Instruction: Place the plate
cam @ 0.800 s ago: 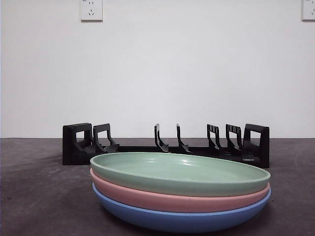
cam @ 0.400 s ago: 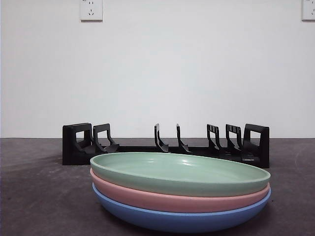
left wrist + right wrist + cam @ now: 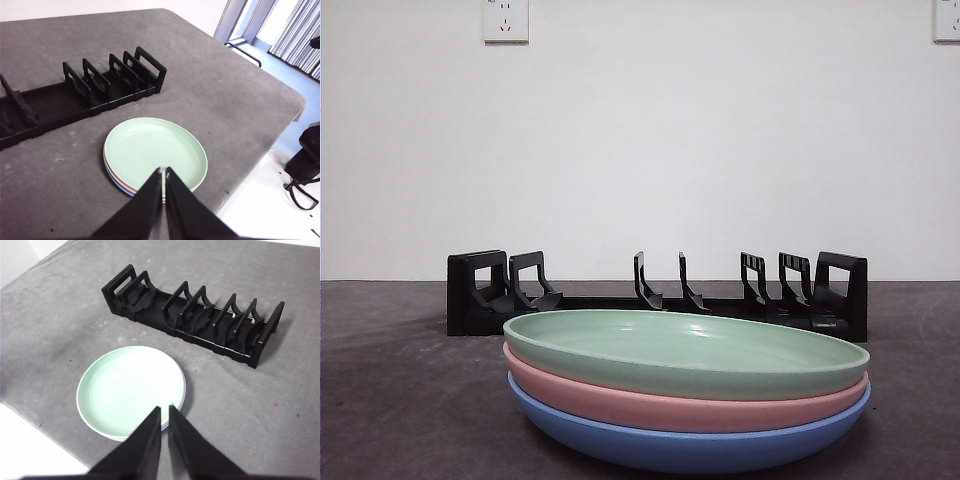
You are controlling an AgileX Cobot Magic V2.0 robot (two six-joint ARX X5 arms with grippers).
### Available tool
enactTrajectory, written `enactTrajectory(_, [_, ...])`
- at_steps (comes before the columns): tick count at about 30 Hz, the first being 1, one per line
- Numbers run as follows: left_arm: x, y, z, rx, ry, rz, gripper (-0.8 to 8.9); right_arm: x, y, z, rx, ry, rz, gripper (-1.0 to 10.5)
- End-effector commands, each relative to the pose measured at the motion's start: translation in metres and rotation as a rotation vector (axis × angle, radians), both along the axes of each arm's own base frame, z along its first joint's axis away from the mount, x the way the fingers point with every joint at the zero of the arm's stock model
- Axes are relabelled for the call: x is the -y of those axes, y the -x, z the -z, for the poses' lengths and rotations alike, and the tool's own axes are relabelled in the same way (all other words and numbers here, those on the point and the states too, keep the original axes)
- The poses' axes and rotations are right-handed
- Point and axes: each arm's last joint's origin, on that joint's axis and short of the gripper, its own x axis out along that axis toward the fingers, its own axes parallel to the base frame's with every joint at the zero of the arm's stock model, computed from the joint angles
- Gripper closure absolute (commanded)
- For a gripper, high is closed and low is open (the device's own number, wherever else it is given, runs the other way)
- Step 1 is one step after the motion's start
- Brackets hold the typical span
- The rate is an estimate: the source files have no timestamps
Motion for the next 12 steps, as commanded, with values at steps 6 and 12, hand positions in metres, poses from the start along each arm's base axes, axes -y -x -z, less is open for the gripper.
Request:
enactTrajectory(6, [-0.003, 0.001, -0.003, 0.043, 0.027, -0.055, 8.07, -0.001, -0.001, -0.002, 0.01, -0.004, -0.006, 9.2])
enactTrajectory(12, [-0.006, -0.018, 0.025, 0.095, 0.032, -0.267, 8.07, -0.001, -0.001, -0.002, 0.01, -0.004, -0.006, 9.2])
